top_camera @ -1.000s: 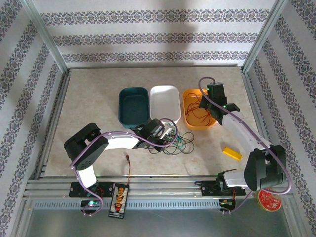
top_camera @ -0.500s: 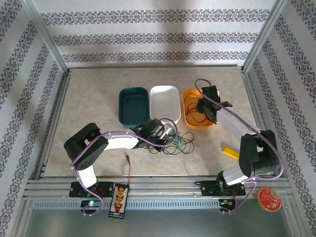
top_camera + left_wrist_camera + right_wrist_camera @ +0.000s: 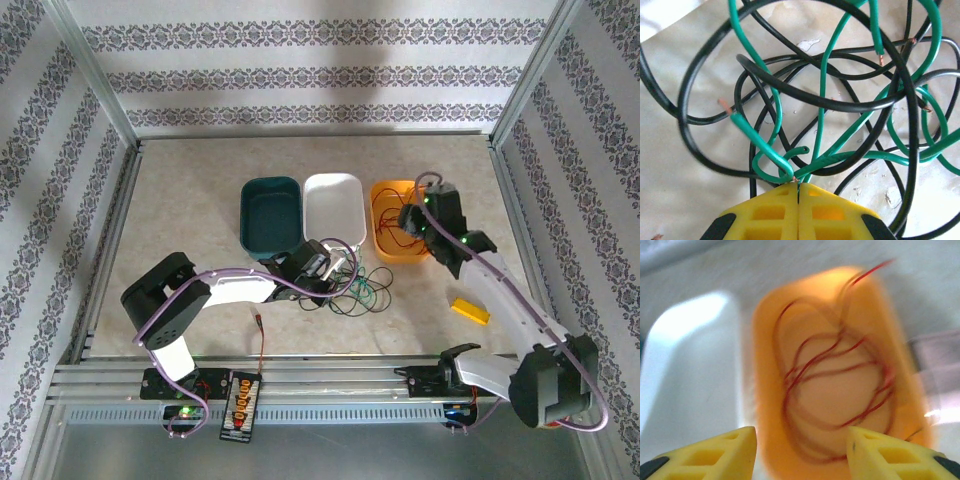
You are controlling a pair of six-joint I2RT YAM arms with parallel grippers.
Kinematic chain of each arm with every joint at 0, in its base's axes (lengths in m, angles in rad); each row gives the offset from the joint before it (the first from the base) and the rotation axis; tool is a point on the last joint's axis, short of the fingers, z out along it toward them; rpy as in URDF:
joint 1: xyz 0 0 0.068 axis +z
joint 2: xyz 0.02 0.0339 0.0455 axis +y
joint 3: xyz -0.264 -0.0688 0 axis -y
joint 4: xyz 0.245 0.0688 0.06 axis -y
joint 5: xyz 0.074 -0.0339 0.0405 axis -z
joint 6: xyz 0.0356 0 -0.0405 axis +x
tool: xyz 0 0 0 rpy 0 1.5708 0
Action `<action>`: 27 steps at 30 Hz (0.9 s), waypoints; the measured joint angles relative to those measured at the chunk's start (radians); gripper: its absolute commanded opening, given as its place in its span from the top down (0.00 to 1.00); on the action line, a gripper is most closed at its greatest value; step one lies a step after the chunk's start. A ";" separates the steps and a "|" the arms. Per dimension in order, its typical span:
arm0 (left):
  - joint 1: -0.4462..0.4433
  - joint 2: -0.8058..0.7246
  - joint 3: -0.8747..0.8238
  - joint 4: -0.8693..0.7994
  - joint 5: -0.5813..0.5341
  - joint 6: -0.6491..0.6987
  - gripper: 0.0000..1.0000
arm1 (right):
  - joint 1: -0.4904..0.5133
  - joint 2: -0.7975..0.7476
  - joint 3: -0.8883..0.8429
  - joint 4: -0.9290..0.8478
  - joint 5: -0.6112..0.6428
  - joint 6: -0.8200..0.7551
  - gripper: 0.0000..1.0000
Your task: Untangle the cables
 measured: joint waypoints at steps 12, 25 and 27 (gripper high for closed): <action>0.000 -0.024 -0.001 -0.006 -0.001 0.000 0.99 | 0.291 -0.007 -0.099 -0.180 -0.238 -0.102 0.53; 0.000 -0.024 -0.001 -0.010 -0.005 0.000 1.00 | 0.326 0.119 -0.108 -0.223 -0.233 -0.115 1.00; 0.000 -0.024 -0.001 -0.011 -0.008 0.001 1.00 | 0.325 0.105 -0.106 -0.230 -0.222 -0.115 1.00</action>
